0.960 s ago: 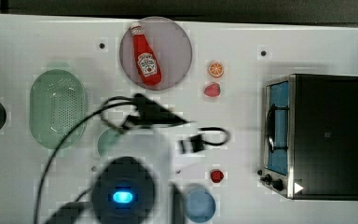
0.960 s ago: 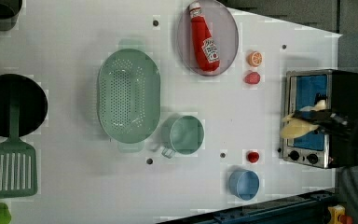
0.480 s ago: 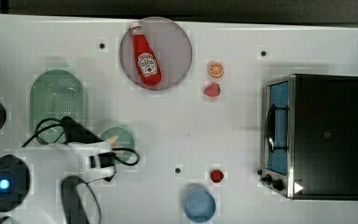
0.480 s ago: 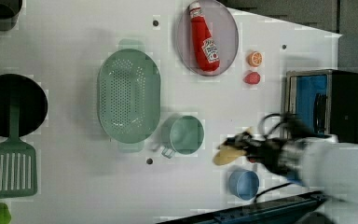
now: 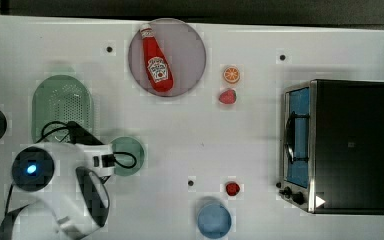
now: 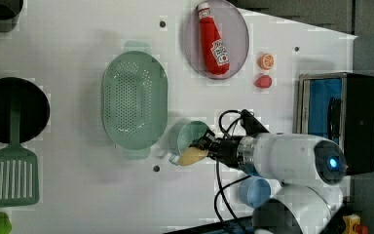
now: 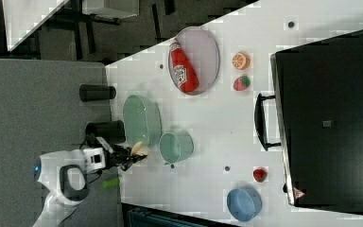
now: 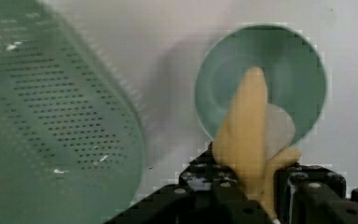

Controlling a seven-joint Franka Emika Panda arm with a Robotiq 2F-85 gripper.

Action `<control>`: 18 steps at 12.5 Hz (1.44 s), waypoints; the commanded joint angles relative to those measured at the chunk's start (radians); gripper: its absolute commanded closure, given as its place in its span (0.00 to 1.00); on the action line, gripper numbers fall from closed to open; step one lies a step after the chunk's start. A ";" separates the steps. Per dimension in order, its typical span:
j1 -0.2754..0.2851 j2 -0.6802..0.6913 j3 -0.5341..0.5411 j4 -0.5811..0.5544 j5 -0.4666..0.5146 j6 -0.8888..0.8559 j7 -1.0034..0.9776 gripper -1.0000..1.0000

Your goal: Pick Banana and place it in mug.

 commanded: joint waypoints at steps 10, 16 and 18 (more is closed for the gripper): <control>-0.032 0.027 -0.071 0.004 -0.009 0.057 0.063 0.00; -0.051 -0.200 -0.234 0.153 -0.009 -0.333 -0.080 0.00; -0.058 -0.254 -0.320 0.231 -0.009 -0.444 -0.128 0.00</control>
